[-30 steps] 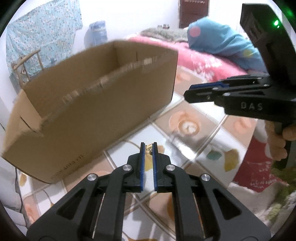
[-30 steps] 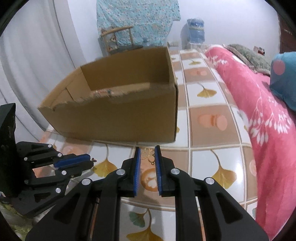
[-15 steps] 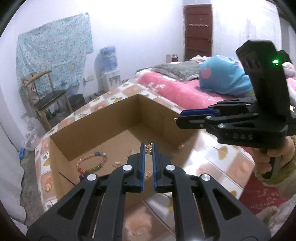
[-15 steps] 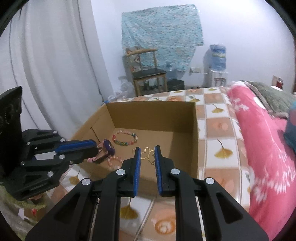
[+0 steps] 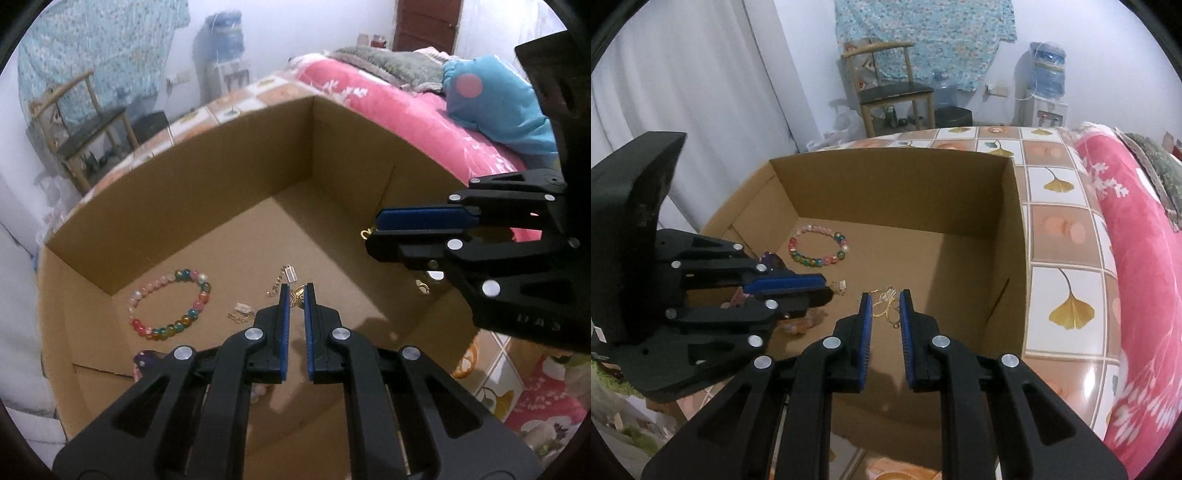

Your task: Organize jewelry

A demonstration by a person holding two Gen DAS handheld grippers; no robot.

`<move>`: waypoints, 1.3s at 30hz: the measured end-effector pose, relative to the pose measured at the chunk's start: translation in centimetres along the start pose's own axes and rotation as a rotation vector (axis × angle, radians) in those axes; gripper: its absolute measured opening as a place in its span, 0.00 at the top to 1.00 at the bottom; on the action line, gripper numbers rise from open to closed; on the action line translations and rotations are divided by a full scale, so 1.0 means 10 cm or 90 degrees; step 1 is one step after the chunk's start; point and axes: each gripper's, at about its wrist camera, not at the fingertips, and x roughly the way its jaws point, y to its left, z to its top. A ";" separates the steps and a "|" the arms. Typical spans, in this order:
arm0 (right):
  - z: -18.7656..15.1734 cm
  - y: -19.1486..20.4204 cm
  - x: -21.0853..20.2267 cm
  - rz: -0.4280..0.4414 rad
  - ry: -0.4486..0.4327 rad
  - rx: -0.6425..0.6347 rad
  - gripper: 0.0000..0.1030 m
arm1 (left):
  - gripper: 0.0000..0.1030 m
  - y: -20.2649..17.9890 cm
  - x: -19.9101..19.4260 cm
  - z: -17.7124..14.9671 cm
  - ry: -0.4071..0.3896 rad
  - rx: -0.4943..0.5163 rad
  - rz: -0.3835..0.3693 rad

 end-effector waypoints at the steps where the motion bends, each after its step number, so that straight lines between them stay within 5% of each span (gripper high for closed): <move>1: 0.00 0.01 0.00 -0.002 0.000 0.000 0.85 | 0.93 -0.01 0.00 -0.01 -0.001 -0.004 -0.002; 9: 0.01 -0.11 -0.16 0.007 -0.030 0.041 0.83 | 0.91 0.07 -0.08 -0.03 -0.023 -0.033 -0.019; 15: -0.03 -0.20 -0.55 0.005 -0.089 0.075 0.82 | 0.79 0.14 -0.40 -0.05 -0.076 -0.061 -0.024; 18: -0.08 -0.23 -0.77 -0.003 -0.123 0.093 0.67 | 0.68 0.15 -0.62 -0.07 -0.107 -0.067 -0.019; 26: -0.43 -0.17 -1.20 0.001 -0.175 0.137 0.47 | 0.29 0.10 -1.13 -0.34 -0.162 -0.087 -0.021; 29: -0.53 -0.11 -1.21 0.007 -0.168 0.148 0.46 | 0.24 0.11 -1.24 -0.49 -0.175 -0.093 -0.012; 37: -0.32 0.21 -0.72 0.039 -0.089 0.113 0.46 | 0.24 0.50 -0.95 -0.65 -0.115 -0.139 0.131; 39: -0.28 0.34 -0.53 0.018 -0.057 0.090 0.46 | 0.25 0.57 -0.86 -0.69 -0.106 -0.144 0.126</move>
